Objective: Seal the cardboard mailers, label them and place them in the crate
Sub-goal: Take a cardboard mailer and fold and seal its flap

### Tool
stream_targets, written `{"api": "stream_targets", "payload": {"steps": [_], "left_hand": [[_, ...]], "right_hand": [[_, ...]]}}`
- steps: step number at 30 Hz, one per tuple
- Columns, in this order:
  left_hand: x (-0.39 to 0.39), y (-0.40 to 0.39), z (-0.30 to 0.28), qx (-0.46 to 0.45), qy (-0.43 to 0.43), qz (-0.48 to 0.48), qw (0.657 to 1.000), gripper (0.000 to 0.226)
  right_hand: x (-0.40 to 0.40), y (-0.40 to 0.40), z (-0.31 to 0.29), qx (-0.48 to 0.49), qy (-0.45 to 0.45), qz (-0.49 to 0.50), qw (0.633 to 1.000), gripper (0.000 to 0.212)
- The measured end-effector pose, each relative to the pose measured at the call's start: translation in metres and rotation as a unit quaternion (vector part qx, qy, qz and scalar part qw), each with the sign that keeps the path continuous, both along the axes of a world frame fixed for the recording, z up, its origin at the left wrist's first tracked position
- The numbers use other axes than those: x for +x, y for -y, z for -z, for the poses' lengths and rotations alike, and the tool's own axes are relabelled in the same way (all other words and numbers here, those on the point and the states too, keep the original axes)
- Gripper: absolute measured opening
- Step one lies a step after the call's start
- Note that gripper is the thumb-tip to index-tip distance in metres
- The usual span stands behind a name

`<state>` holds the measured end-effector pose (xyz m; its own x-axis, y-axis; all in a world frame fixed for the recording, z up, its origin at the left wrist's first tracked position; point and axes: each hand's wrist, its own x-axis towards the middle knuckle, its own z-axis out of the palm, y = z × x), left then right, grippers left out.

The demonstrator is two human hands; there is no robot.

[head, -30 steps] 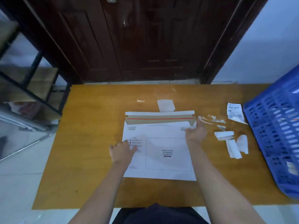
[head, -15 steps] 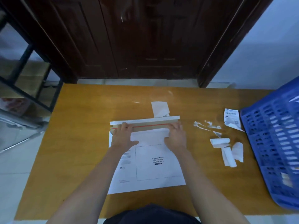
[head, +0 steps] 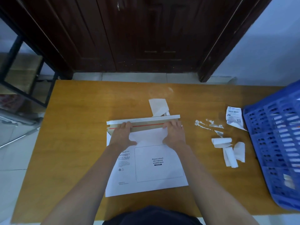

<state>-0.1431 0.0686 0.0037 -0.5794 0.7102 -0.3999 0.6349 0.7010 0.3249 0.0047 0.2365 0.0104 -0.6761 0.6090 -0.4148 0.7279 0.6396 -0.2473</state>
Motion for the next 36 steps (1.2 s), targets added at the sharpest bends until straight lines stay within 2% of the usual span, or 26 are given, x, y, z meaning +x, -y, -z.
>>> {"api": "stream_targets", "payload": {"steps": [4,8,11,14,17,21,23,26,29,31,34,36], "left_hand": [[0.0,0.004,-0.002,-0.096,-0.099,0.016,0.99,0.077],[-0.001,0.006,0.0,-0.109,-0.095,0.034,0.989,0.07],[-0.002,0.007,-0.002,-0.112,-0.108,0.055,0.986,0.063],[-0.005,0.01,-0.005,-0.063,-0.059,0.053,0.995,0.051],[-0.008,0.012,-0.011,0.0,0.078,-0.022,0.997,0.05],[-0.016,0.014,-0.01,-0.018,0.186,-0.048,0.981,0.05],[-0.018,0.016,-0.006,-0.027,0.186,-0.028,0.982,0.041],[-0.013,0.013,-0.004,-0.051,0.134,0.024,0.989,0.036],[-0.009,0.012,-0.006,-0.043,0.175,0.002,0.984,0.036],[-0.01,0.013,-0.007,-0.053,0.196,-0.014,0.979,0.036],[-0.012,0.014,-0.01,-0.051,0.174,-0.027,0.983,0.039],[-0.012,0.014,-0.013,-0.048,0.154,-0.026,0.987,0.039]], "right_hand": [[-0.002,-0.001,-0.001,-0.001,-0.004,-0.002,1.0,0.059],[-0.006,-0.002,-0.002,0.035,0.05,-0.016,0.998,0.052],[-0.007,-0.003,-0.006,0.07,0.053,-0.043,0.995,0.037],[-0.01,-0.008,-0.012,0.03,0.032,-0.055,0.998,0.032],[-0.014,-0.01,-0.017,-0.031,0.06,-0.049,0.996,0.041],[-0.013,-0.013,-0.017,-0.06,0.083,-0.038,0.994,0.033],[-0.011,-0.015,-0.02,-0.081,0.079,-0.024,0.993,0.034],[-0.008,-0.02,-0.024,-0.132,0.072,0.003,0.989,0.035],[-0.007,-0.022,-0.026,-0.184,0.061,0.039,0.98,0.025],[-0.008,-0.022,-0.026,-0.187,0.06,0.048,0.979,0.029],[-0.008,-0.024,-0.024,-0.173,0.086,0.033,0.981,0.024],[-0.009,-0.026,-0.025,-0.175,0.097,0.033,0.979,0.033]]}}
